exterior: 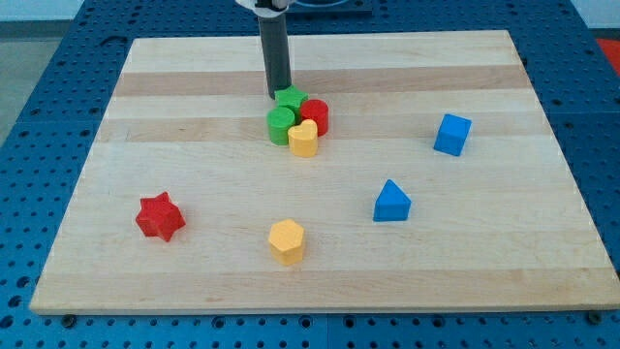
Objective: Slide blue cube towards the yellow heart
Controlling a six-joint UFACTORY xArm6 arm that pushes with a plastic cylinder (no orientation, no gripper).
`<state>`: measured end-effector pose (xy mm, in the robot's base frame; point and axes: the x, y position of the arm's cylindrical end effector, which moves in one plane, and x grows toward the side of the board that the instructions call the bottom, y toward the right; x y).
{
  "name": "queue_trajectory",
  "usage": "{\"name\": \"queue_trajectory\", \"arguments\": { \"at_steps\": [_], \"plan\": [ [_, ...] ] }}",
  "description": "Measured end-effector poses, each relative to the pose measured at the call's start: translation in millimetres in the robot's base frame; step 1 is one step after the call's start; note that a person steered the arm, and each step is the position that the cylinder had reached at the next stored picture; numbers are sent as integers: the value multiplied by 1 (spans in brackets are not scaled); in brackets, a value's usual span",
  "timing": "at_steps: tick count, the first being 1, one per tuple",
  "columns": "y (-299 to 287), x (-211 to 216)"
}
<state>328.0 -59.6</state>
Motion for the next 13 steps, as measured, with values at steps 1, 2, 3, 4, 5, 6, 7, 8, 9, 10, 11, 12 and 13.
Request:
{"name": "queue_trajectory", "arguments": {
  "at_steps": [1, 2, 3, 4, 5, 6, 7, 8, 9, 10, 11, 12, 13],
  "plan": [
    [-9, 0],
    [-17, -12],
    [25, -43],
    [70, -54],
    [137, -54],
    [209, -29],
    [232, -1],
    [232, 39],
    [228, 67],
    [208, 88],
    [223, 100],
    [236, 107],
    [236, 130]
  ]
}}
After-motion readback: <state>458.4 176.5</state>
